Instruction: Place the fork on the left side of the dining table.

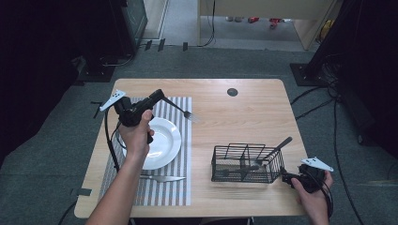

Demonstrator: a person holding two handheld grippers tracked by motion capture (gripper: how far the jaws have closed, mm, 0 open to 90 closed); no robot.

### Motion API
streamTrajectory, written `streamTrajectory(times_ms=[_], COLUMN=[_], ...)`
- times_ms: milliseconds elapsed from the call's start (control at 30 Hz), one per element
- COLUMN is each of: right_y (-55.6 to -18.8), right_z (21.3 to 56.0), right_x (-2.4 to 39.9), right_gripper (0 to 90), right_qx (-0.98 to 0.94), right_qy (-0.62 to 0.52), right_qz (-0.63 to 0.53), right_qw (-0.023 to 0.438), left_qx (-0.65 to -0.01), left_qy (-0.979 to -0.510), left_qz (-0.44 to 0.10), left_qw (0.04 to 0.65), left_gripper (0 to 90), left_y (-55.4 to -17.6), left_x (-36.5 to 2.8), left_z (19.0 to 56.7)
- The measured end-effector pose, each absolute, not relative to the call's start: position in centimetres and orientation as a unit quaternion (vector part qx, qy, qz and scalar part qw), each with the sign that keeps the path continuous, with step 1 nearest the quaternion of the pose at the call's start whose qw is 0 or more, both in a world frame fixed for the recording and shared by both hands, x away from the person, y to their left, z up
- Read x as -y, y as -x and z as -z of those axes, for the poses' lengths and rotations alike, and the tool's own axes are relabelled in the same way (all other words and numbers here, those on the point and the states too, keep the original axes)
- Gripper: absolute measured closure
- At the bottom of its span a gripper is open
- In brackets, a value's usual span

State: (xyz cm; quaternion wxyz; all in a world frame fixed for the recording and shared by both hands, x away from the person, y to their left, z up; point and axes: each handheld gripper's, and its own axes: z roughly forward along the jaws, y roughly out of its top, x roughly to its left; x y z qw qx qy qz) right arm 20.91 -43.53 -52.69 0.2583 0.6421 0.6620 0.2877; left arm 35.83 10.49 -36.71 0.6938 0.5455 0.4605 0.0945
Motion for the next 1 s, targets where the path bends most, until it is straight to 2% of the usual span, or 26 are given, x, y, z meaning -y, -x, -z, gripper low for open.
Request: streamTrajectory(times_ms=[67,100,267,433,1000], right_y=[-20.9,-20.9,-20.9,-20.9,-20.9], right_z=[52.7,52.7,52.7,52.7,52.7], right_x=[43.5,43.5,43.5,43.5,43.5], right_gripper=[1.3,1.3,1.3,1.3,1.4], right_qx=[-0.662,-0.662,-0.662,-0.662,-0.662], right_qy=[-0.642,-0.642,-0.642,-0.642,-0.642], right_qz=[-0.288,-0.288,-0.288,-0.288,-0.288], right_qw=[0.259,0.259,0.259,0.258,0.259], left_qx=[-0.467,-0.484,-0.519,-0.542,-0.603], left_qy=[-0.542,-0.523,-0.486,-0.457,-0.388], left_qz=[-0.095,-0.093,-0.111,-0.106,-0.091], left_qw=[0.692,0.695,0.695,0.698,0.691], left_gripper=[88.7,88.6,88.6,88.7,88.6], left_y=[-36.1,-36.5,-37.7,-38.8,-42.4], left_x=[-10.8,-11.3,-12.6,-13.7,-15.5], left_z=[37.0,37.7,39.5,40.9,45.9])
